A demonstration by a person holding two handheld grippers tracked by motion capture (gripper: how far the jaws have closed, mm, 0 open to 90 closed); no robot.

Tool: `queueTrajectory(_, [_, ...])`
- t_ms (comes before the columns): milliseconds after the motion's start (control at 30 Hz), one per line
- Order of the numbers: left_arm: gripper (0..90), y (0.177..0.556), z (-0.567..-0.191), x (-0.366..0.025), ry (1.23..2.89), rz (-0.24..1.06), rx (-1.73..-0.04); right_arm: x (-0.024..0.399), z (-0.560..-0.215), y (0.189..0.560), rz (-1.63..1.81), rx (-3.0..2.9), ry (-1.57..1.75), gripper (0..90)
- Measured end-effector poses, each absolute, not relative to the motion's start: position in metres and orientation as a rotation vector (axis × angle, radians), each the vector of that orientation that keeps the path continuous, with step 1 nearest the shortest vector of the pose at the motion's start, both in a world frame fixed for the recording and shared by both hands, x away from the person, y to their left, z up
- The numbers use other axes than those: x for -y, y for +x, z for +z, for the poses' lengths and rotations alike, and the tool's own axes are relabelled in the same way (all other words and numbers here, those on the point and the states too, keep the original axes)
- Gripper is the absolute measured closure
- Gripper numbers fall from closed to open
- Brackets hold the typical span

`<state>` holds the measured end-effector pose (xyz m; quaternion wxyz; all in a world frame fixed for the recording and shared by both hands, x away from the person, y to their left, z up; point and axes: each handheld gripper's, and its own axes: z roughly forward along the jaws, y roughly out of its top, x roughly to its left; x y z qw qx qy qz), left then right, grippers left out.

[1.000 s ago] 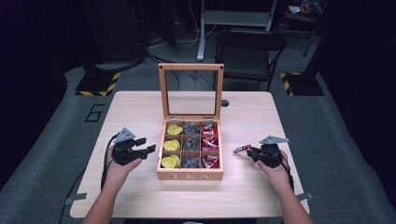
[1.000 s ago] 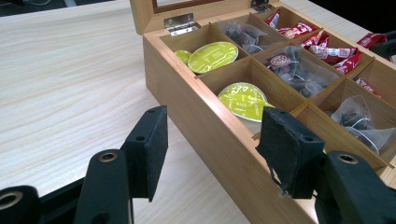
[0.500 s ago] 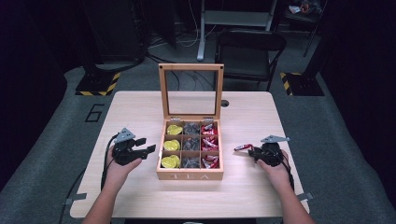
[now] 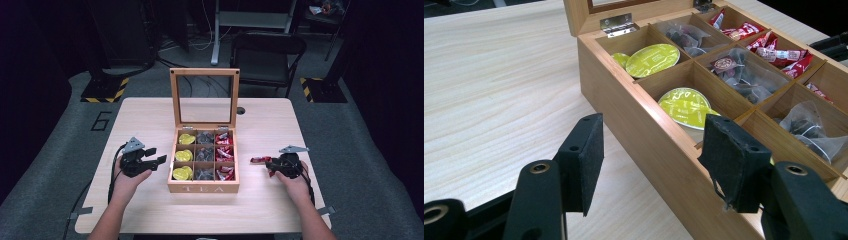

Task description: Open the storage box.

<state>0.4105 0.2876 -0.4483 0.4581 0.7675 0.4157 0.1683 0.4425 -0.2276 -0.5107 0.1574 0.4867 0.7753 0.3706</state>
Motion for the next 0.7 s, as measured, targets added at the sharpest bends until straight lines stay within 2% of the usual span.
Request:
queueTrajectory(433, [42.5, 0.411, -0.449, -0.287, 1.889, 0.418, -1.028, 0.229, -0.510, 0.442, 1.060, -2.207, 1.381, 56.1])
queueTrajectory(700, [42.5, 0.411, -0.449, -0.288, 1.884, 0.418, -1.033, 0.225, -0.501, 0.437, 1.055, -2.191, 1.338, 50.7])
